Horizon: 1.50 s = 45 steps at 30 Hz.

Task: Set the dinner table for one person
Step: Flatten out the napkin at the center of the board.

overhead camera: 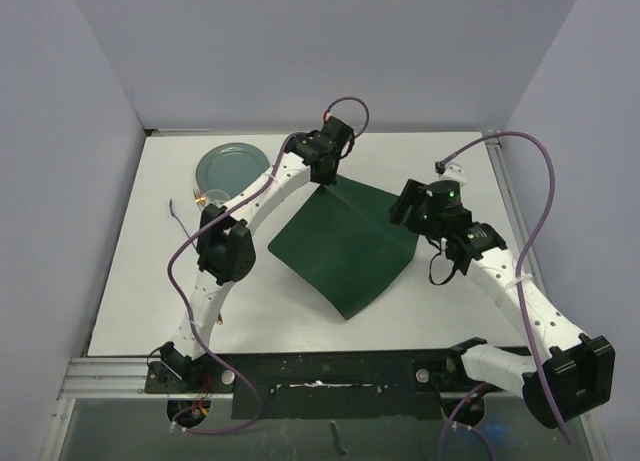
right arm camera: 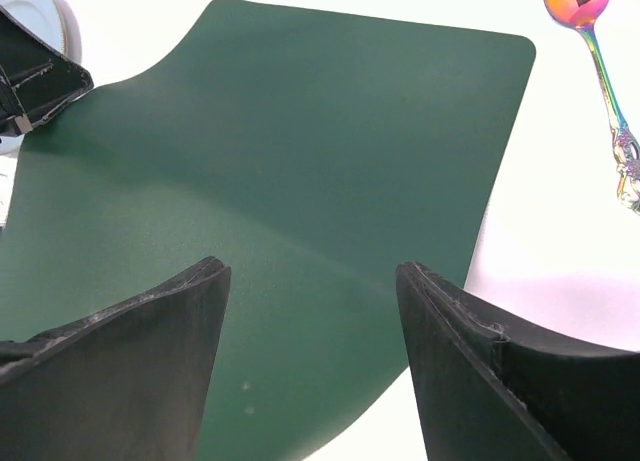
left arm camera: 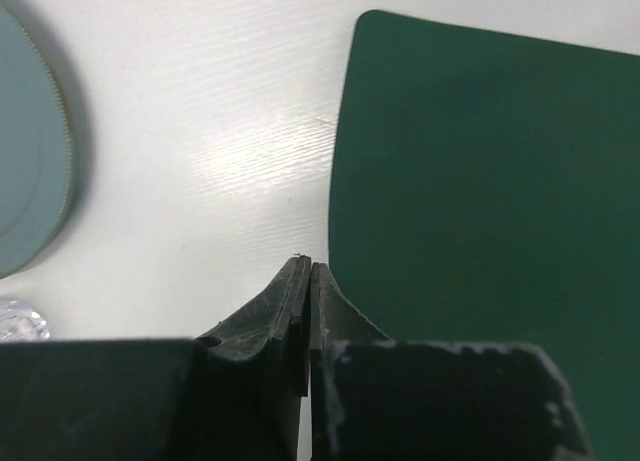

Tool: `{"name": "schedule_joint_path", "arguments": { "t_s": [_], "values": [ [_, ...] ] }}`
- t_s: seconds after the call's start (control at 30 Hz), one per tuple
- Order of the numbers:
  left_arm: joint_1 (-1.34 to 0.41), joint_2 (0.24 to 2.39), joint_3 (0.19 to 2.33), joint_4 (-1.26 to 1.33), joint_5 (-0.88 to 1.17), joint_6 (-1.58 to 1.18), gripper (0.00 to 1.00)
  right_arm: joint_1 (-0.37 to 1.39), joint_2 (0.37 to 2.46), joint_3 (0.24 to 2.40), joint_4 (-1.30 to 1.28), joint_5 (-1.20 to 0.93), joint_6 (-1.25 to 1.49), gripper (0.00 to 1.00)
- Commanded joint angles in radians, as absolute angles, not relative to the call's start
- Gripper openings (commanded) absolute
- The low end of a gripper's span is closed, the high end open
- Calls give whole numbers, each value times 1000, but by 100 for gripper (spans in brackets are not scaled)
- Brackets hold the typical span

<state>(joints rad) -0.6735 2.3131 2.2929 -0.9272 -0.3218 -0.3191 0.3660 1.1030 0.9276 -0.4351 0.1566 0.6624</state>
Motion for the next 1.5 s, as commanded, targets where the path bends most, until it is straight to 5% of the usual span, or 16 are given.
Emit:
{"name": "schedule_joint_path", "arguments": {
  "t_s": [0.0,0.27,0.4,0.6,0.73,0.83,0.97,1.03,1.47],
  "values": [
    [-680,2340,2339,-1017,-440,-276,0,363,1119,947,-400,142,662,68],
    [-692,2267,2233,-1012,-468,-275,0,363,1172,939,-386,106,663,68],
    [-690,2200,2168,-967,-411,-301,19,365,1178,912,-368,94,671,68],
    [-698,1965,1905,-709,-74,-359,28,361,1191,867,-371,159,663,68],
    [-770,1797,1713,-602,-31,-409,32,355,1239,846,-352,212,656,66],
    [-837,1708,1577,-536,-5,-455,32,352,1293,854,-314,211,645,57],
    [-892,1614,1409,-455,20,-540,32,349,1372,882,-282,185,633,19],
    [-916,1580,1343,-433,-1,-577,32,350,1407,891,-269,162,627,10],
    [-977,1469,1195,-382,10,-686,26,352,1583,955,-270,50,568,4]
  ]
}}
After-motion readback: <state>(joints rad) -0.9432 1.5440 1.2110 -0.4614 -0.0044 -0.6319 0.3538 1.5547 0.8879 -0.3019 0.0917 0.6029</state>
